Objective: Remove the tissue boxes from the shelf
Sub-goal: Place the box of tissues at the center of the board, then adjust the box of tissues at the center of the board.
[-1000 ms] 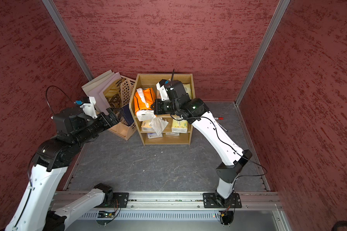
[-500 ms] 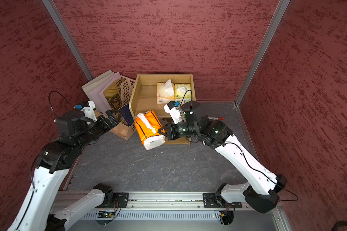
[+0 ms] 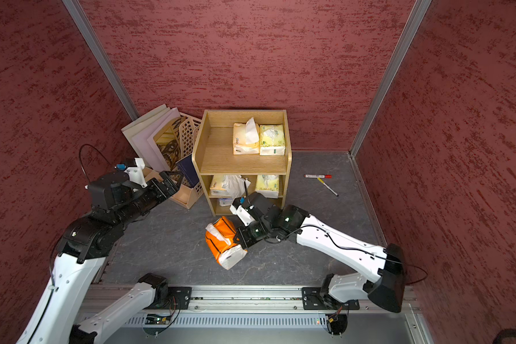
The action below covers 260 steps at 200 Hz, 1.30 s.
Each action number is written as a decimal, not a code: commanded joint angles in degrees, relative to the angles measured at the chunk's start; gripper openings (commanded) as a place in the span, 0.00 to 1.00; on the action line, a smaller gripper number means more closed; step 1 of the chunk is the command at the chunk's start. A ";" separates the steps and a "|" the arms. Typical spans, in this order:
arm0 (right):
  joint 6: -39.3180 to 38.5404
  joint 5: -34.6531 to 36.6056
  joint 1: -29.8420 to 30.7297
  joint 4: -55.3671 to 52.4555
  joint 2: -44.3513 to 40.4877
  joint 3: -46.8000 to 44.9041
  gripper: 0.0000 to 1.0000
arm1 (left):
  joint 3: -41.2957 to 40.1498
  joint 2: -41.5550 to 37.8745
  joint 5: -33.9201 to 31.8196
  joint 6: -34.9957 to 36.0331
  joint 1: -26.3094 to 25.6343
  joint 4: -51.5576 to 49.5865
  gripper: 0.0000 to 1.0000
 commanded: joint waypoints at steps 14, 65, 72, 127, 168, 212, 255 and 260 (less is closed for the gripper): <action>-1.46 3.51 1.04 12.61 4.65 -2.08 0.00 | 3.86 0.03 -1.98 4.09 -0.45 -4.05 1.00; -4.04 2.35 2.29 17.87 15.27 -0.76 0.00 | 4.38 -1.92 -2.49 3.47 -0.84 -7.68 1.00; -4.15 2.09 2.51 17.95 16.26 -0.34 0.00 | 4.49 -2.05 -2.45 3.43 -0.89 -8.14 1.00; -3.32 4.23 2.87 15.00 17.14 -0.25 0.47 | 4.14 -2.20 -2.83 2.96 -1.37 -7.75 1.00; -0.11 10.29 2.97 10.68 9.78 -2.18 0.54 | 2.89 -0.97 -2.27 2.26 -1.81 -4.13 1.00; 8.42 21.39 9.04 1.53 1.97 -4.62 0.52 | -0.63 -1.67 -6.16 -4.04 -1.55 -2.06 1.00; 15.68 21.23 15.15 6.91 8.02 -7.79 0.53 | -6.57 -3.53 -2.55 -10.00 -1.46 5.64 1.00; 15.59 21.27 15.47 7.57 8.96 -7.16 0.53 | -6.23 -3.17 -2.45 -9.83 -1.46 5.10 1.00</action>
